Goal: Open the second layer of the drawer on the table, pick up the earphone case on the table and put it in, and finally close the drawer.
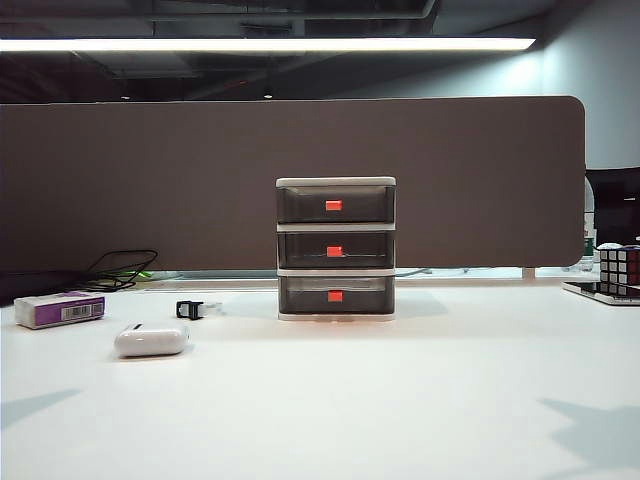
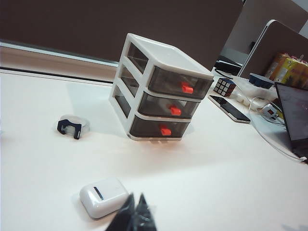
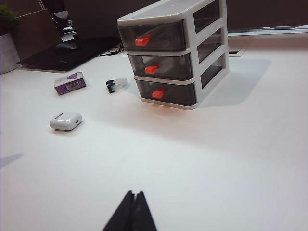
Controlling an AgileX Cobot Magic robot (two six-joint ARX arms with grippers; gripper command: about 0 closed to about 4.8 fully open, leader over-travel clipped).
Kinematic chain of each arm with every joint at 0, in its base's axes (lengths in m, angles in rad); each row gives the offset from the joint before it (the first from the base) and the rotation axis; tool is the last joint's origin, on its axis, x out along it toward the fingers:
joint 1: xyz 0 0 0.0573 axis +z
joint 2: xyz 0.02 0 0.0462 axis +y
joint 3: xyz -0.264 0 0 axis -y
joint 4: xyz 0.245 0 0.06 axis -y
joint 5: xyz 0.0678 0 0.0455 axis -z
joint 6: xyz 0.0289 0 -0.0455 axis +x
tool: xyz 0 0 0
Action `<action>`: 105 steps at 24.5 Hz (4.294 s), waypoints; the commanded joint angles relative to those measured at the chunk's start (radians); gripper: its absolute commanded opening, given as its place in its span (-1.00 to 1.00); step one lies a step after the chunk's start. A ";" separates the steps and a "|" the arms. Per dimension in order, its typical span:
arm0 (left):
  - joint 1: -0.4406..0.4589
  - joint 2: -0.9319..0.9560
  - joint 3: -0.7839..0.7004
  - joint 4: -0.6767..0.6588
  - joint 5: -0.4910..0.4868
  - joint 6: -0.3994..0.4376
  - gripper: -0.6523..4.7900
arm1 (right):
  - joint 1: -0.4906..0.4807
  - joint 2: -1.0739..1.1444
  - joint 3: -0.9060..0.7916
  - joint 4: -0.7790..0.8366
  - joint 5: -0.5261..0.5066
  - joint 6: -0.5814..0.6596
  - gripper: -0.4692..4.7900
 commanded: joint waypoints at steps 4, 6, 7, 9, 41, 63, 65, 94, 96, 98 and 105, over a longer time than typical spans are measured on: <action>-0.062 0.001 0.002 0.016 0.060 -0.093 -0.77 | 0.002 -0.002 -0.003 0.027 -0.011 0.158 -0.84; -0.166 0.002 0.002 0.045 -0.056 -0.093 -0.77 | 0.005 -0.002 -0.003 0.027 -0.031 0.158 -0.84; -0.215 0.006 0.002 0.061 -0.108 -0.092 -0.77 | 0.010 -0.002 -0.003 0.029 -0.031 0.158 -0.84; -0.340 0.040 0.002 0.092 -0.233 -0.064 -0.77 | 0.038 -0.001 -0.002 0.051 -0.029 0.158 -0.84; -0.562 1.585 0.503 1.059 -0.481 0.058 -0.44 | 0.176 1.317 0.897 0.315 0.013 -0.061 -0.84; -0.635 1.999 0.898 0.968 -0.791 0.087 0.20 | 0.238 1.598 1.070 0.248 -0.314 -0.140 -0.84; -0.635 1.999 0.900 0.958 -0.811 0.088 0.20 | 0.238 1.612 1.071 0.248 -0.323 -0.141 -0.84; -0.700 2.161 1.007 1.082 -1.036 0.067 0.17 | 0.234 1.711 1.083 0.255 -0.285 -0.215 -0.84; -0.694 2.166 1.007 1.082 -1.036 0.065 0.17 | 0.233 1.711 1.085 0.256 -0.270 -0.216 -0.84; -0.688 2.171 1.007 1.091 -1.034 0.065 0.17 | 0.232 1.711 1.088 0.256 -0.238 -0.216 -0.84; -0.688 2.174 1.008 1.110 -1.037 0.065 0.13 | 0.232 1.712 1.089 0.263 -0.126 -0.252 -0.84</action>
